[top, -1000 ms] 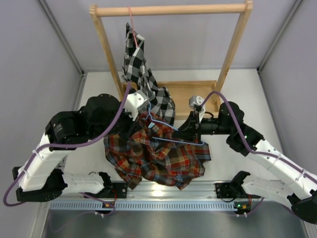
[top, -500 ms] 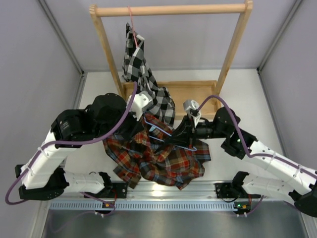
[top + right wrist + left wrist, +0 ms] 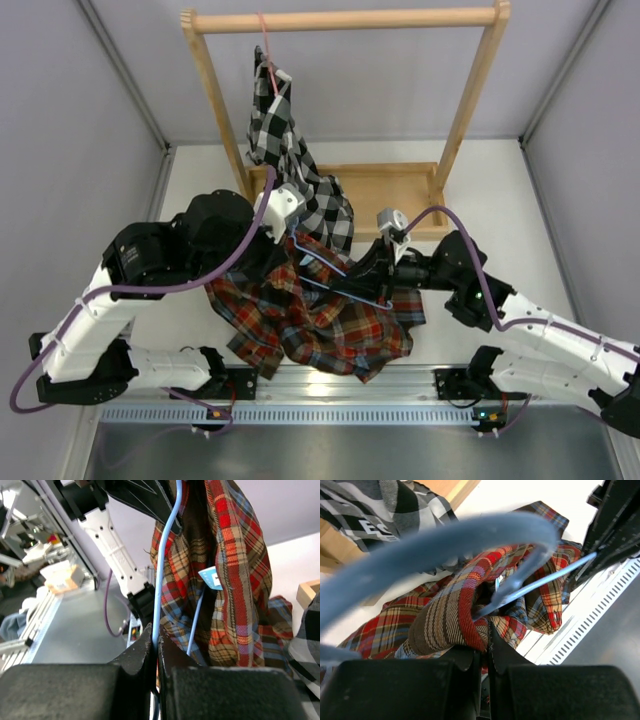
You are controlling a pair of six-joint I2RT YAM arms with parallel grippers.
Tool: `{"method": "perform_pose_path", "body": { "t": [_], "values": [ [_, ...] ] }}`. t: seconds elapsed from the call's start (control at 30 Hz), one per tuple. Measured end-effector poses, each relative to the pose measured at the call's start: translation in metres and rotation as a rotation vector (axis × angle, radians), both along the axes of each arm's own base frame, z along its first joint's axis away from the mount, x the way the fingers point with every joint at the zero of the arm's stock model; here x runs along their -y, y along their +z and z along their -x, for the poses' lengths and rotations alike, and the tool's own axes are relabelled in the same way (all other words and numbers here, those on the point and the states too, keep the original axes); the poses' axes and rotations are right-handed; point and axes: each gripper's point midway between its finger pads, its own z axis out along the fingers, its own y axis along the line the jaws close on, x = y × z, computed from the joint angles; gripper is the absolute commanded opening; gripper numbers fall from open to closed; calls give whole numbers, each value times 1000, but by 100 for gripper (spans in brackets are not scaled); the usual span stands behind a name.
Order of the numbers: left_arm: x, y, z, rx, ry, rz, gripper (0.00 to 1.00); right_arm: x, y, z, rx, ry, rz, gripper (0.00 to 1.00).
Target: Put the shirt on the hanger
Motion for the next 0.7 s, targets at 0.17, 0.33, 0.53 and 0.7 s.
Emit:
{"method": "perform_pose_path", "body": {
  "t": [0.17, 0.33, 0.53, 0.7],
  "values": [
    [2, -3, -5, -2, 24, -15, 23, -1, -9, 4, -10, -22, -51, 0],
    [15, -6, -8, -21, -3, -30, 80, -2, -13, -3, -12, -72, -92, 0],
    [11, 32, -6, 65, -31, 56, 98, 0, -17, -9, -1, -109, -138, 0],
    [-15, 70, -8, 240, -34, 122, 98, 2, -23, -5, -6, -103, -164, 0]
  ]
}}
